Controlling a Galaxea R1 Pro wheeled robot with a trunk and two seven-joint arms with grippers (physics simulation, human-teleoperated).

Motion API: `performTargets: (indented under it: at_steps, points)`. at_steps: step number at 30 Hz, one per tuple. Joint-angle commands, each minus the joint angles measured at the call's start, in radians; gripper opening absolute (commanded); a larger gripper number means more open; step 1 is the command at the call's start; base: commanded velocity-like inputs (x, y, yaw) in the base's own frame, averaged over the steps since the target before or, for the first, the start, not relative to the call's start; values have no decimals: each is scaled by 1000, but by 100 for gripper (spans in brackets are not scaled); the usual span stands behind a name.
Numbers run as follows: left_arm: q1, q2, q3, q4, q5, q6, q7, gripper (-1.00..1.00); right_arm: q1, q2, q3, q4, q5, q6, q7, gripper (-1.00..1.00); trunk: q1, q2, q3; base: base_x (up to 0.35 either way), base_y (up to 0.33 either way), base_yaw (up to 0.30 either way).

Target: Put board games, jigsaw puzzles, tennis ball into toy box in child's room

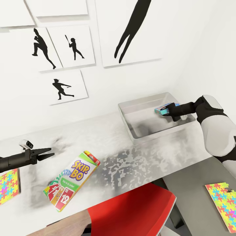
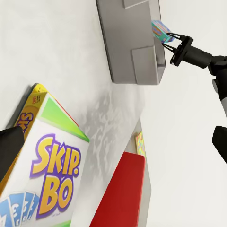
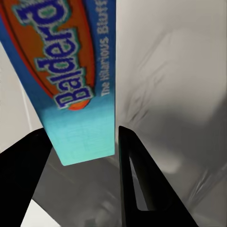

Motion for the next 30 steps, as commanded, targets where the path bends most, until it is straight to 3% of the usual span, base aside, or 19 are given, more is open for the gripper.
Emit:
performTargets:
  at_steps: [1, 27, 30]
  points:
    - [0, 0, 0, 0, -1, 11, -4, 100, -1, 0, -5, -1, -7, 2, -10, -100, 1, -2, -1, 0, 0, 0]
    - [-4, -1, 0, 0, -1, 10, -4, 100, 6, -1, 0, -2, -3, 4, 56, -100, 1, -2, -1, 0, 0, 0]
    - [-4, -1, 0, 0, -1, 10, -4, 100, 6, -1, 20, -2, -3, 4, 60, -100, 1, -2, -1, 0, 0, 0]
